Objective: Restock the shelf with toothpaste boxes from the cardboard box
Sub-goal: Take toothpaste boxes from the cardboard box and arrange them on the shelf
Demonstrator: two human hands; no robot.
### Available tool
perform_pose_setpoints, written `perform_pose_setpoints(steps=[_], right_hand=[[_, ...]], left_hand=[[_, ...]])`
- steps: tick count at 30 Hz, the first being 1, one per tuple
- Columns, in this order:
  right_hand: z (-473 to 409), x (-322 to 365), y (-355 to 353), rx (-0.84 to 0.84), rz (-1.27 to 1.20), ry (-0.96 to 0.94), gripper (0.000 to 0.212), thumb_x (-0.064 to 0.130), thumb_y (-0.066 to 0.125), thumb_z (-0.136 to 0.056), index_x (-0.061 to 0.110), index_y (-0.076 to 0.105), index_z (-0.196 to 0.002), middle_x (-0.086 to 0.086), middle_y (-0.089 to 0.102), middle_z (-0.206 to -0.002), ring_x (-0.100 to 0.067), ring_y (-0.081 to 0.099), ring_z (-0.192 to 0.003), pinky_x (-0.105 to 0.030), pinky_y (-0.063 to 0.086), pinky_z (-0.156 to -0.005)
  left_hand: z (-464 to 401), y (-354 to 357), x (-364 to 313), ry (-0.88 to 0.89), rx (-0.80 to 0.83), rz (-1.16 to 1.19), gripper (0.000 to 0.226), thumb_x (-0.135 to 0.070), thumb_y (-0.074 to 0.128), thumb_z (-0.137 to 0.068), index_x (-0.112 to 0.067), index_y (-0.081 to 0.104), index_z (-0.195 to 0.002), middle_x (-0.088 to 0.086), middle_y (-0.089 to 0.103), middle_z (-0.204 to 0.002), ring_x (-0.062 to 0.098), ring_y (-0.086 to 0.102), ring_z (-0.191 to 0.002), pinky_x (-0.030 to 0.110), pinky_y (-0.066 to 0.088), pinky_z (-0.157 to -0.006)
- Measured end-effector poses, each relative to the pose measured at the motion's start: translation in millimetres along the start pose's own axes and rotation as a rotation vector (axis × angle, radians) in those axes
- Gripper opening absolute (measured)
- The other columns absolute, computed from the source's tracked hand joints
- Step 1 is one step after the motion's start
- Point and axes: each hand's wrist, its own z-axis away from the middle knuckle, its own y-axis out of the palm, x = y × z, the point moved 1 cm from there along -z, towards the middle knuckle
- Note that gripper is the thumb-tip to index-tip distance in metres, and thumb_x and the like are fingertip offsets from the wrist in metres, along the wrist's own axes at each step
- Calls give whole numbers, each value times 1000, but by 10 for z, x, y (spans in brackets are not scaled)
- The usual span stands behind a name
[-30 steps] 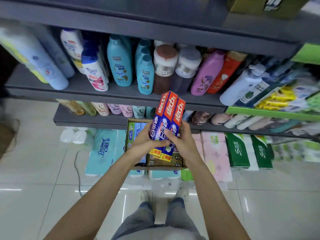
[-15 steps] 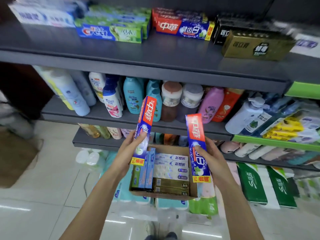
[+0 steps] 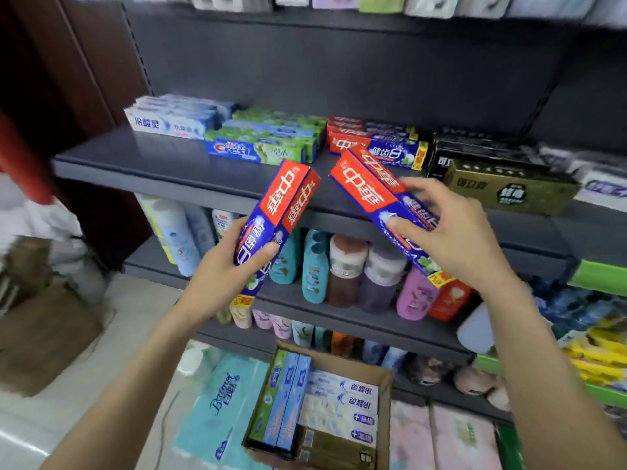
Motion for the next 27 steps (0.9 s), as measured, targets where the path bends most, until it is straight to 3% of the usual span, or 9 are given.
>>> perform_pose_setpoints(steps=[3, 7, 12, 15, 17, 19, 22, 24, 27], right_hand=[[-584, 141, -49, -38, 320, -52, 53, 39, 70, -81, 25, 51, -128, -4, 62, -123, -27, 58, -109, -36, 44, -85], [-1265, 130, 210, 32, 659, -86, 54, 33, 68, -84, 22, 45, -131, -4, 54, -132, -26, 52, -117, -40, 45, -89], [-1867, -121, 624, 88, 844, 34, 55, 35, 68, -83, 21, 48, -133, -8, 54, -131, -31, 47, -117, -44, 42, -96], [-2042, -199, 827, 16, 911, 132, 46, 32, 64, -85, 22, 54, -129, -10, 50, -130, -32, 41, -117, -45, 36, -100], [-2030, -91, 898, -162, 790, 89, 37, 30, 61, -89, 20, 58, -125, -10, 50, -126, -32, 40, -117, -43, 34, -100], [-1879, 182, 896, -285, 357, 3, 31, 32, 58, -91, 20, 63, -119, -6, 56, -119, -26, 48, -114, -38, 39, -99], [-1566, 644, 862, 20, -272, 8, 40, 39, 59, -90, 25, 53, -127, 4, 61, -116, -9, 60, -106, -27, 50, -90], [-1420, 748, 835, 146, -287, -7, 47, 37, 62, -87, 28, 45, -130, 8, 60, -116, -4, 62, -102, -22, 53, -83], [-1352, 678, 598, 49, -355, -25, 34, 19, 64, -88, 26, 51, -119, 6, 62, -111, -7, 61, -101, -20, 52, -80]], left_hand=[[-287, -18, -116, 2, 11, 163, 46, -42, 52, -84, -28, 40, -126, -5, 62, -113, -5, 64, -81, 11, 50, -66], [-669, -136, -176, -21, 59, 353, 43, -38, 52, -90, -35, 39, -131, -9, 61, -122, 8, 63, -104, 27, 53, -83], [-1186, -362, -163, -24, 107, 410, 46, -23, 64, -87, -21, 48, -129, -2, 65, -118, 13, 66, -101, 31, 53, -85], [-1417, -440, -187, -31, 105, 445, 46, -23, 70, -81, -18, 50, -122, 1, 66, -114, 16, 67, -98, 35, 53, -87], [-1517, -442, -235, -29, 63, 481, 43, -23, 72, -80, -17, 50, -117, 0, 65, -111, 14, 67, -93, 33, 53, -85], [-1585, -395, -287, -22, 31, 486, 43, -25, 73, -80, -15, 51, -116, -3, 65, -109, 12, 66, -92, 28, 51, -82], [-1626, -192, -394, 21, 20, 485, 35, -25, 70, -82, -16, 52, -110, -7, 65, -103, 3, 64, -87, 21, 49, -78], [-1612, 9, -475, 84, 43, 498, 28, -18, 65, -86, -17, 50, -110, -10, 63, -99, -10, 61, -78, 11, 48, -71], [-1582, 192, -523, 232, 128, 454, 29, -12, 63, -88, -20, 51, -113, -13, 61, -102, -13, 59, -84, 7, 45, -73]])
